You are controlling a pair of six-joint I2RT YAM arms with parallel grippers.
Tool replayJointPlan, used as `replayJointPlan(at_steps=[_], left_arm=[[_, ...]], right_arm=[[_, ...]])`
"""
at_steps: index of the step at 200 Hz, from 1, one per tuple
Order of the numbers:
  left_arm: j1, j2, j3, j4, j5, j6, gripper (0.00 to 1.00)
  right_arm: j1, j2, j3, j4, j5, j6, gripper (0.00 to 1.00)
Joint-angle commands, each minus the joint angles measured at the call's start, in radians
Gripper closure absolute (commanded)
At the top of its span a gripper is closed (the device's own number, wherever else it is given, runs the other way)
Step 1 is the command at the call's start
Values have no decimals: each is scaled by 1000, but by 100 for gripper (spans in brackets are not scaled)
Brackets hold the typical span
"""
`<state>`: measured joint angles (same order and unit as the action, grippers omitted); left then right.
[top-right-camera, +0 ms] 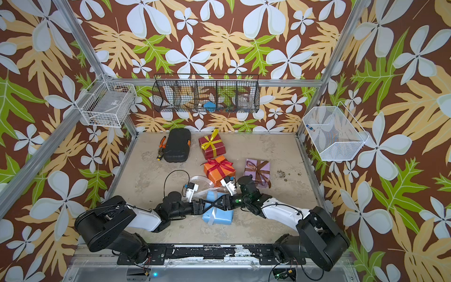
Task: Untie the ribbon bows on the gift boxes
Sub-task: Pull the ribbon from the gift box.
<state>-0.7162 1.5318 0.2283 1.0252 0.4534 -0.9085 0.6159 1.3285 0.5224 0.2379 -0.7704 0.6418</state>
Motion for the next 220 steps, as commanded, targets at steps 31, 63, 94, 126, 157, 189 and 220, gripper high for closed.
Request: replayJointPlan(at_steps=[31, 63, 94, 126, 157, 189, 220], left_arm=[[-1, 16, -3, 87, 47, -18, 1], [-1, 41, -6, 116, 57, -28, 1], [1, 64, -13, 158, 78, -59, 3], [23, -6, -67, 164, 79, -86, 3], [40, -143, -76, -4, 33, -14, 2], [40, -276, -23, -276, -84, 107, 0], [40, -345, -3, -420, -220, 163, 0]], right_arm=[[0, 28, -21, 14, 69, 15, 44], [1, 48, -54, 160, 2, 45, 48], [1, 58, -72, 264, -18, 94, 49], [0, -3, -19, 51, 106, 26, 49], [22, -94, 61, -217, 329, -44, 49], [108, -118, 135, -364, 491, -57, 50], [223, -70, 238, -500, 683, -18, 48]])
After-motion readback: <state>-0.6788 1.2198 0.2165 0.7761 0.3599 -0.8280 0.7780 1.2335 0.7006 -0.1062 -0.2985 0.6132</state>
